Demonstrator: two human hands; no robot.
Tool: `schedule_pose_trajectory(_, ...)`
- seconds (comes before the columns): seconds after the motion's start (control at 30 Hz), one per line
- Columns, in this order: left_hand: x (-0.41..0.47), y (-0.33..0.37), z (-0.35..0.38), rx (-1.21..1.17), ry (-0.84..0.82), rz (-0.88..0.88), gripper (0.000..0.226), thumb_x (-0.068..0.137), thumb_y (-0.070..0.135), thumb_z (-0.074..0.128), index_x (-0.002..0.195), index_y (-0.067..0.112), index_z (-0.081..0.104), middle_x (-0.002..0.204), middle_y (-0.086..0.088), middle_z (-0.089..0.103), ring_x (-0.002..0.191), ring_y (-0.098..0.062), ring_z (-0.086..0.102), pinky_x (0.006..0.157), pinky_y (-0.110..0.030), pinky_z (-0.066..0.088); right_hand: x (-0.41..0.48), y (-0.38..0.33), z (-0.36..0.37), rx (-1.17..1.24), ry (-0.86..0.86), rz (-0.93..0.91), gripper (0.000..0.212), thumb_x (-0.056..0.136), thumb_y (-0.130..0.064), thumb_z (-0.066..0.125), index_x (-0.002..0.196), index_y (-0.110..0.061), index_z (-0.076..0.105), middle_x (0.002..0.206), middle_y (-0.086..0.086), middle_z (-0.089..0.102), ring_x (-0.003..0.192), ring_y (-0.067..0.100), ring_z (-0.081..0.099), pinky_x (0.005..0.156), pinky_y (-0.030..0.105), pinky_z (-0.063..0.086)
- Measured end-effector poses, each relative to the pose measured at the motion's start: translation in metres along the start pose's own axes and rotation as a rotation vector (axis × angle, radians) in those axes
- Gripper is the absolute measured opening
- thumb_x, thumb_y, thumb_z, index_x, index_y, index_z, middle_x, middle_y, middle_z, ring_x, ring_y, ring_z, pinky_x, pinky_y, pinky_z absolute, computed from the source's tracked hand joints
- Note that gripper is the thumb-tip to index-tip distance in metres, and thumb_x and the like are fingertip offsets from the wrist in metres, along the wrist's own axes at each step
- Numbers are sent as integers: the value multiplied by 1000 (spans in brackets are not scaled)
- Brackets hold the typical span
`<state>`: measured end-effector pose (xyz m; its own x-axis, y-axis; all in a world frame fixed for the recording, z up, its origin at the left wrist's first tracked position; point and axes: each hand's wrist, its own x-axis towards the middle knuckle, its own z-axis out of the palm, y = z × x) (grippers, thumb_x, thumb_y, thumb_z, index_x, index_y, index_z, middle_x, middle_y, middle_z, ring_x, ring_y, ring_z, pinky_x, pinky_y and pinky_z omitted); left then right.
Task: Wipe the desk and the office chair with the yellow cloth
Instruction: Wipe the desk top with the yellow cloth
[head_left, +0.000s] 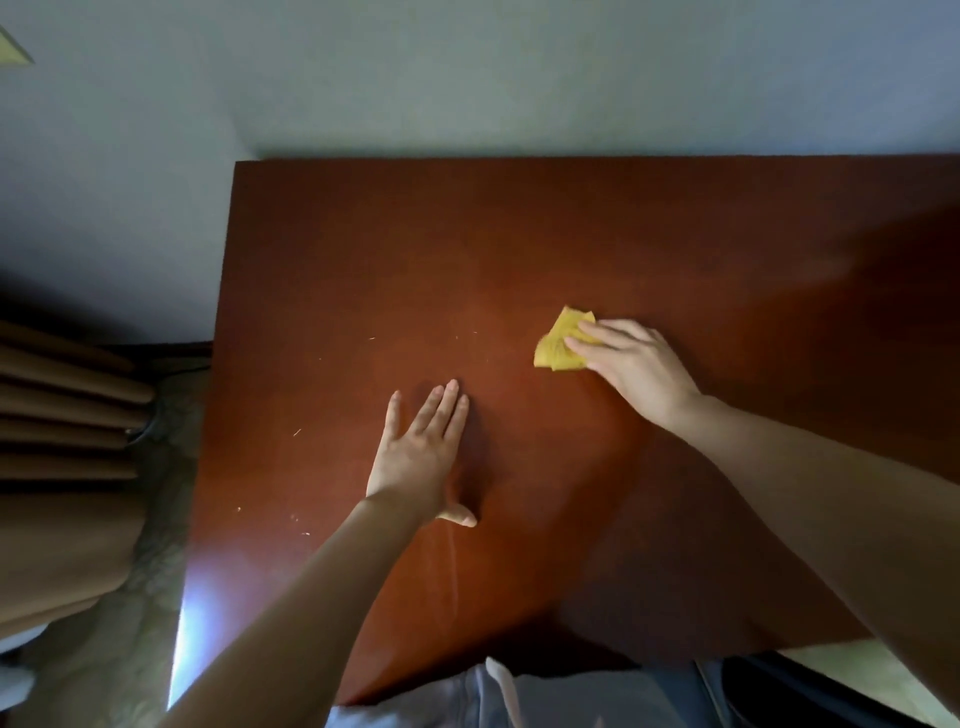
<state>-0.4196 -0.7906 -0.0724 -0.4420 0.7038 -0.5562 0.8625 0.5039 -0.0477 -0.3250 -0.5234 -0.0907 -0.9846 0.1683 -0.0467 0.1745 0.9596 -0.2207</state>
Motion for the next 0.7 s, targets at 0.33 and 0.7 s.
schedule_pose_trajectory(0.33,-17,-4,0,-178,34,-121,124,73,76,53,146,13,-25,152,-6,-35,141,-17,-29,106,-57,-20,112,-68,21,-60,-26,335,51,99,-7,37,145,-30,33,154,0,27,133,27,28,98,46,34)
schedule_pose_trajectory(0.7,-36,-28,4,-279,91,-256,115,78,69,55,149,18,-19,155,-4,-29,143,-21,-26,104,-55,-21,50,-118,41,-6,-47,-71,48,96,-16,45,140,-35,42,151,-7,34,137,20,30,100,39,26)
